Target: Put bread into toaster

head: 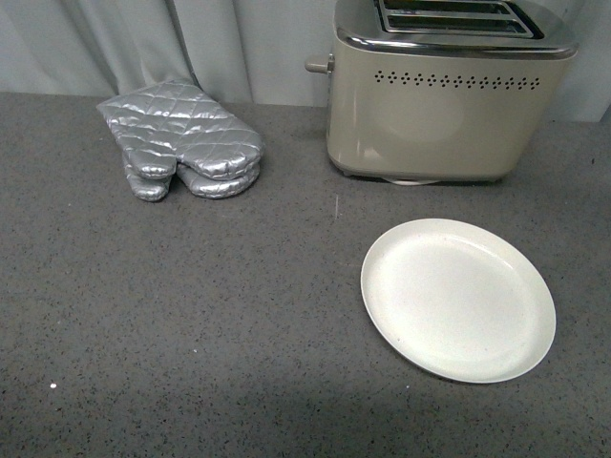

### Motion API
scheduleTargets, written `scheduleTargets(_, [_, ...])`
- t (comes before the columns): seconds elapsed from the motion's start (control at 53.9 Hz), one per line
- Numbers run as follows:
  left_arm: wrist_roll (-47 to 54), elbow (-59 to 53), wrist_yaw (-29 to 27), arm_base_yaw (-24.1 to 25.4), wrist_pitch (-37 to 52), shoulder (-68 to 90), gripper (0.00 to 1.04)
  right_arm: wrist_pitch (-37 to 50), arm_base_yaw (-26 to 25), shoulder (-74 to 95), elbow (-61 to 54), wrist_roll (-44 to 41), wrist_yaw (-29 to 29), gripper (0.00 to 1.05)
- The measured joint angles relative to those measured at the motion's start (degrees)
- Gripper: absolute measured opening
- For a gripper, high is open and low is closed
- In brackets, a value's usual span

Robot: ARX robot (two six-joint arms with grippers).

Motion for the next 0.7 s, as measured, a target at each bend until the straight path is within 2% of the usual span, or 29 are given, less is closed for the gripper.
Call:
scheduleTargets(0.093, [0.00,0.00,0.00,0.00,0.00,0.00,0.98,-0.44,1.84,3.45,5.31,6.56,5.66,0.01])
scheduleTargets(0.167, [0.00,0.00,0.00,0.00,0.00,0.00,0.98,-1.57,2.75,5.84,8.33,9.68,7.82,0.01])
scheduleTargets(0.426, [0.00,0.00,0.00,0.00,0.00,0.00,0.98,-7.26,5.40,13.46,17.31,18.27,9.77,0.01])
scheduleTargets(0.705, [0.00,0.00,0.00,0.00,0.00,0.00,0.98,-10.38,6.12,20.02,22.32,21.97,10.14,0.01])
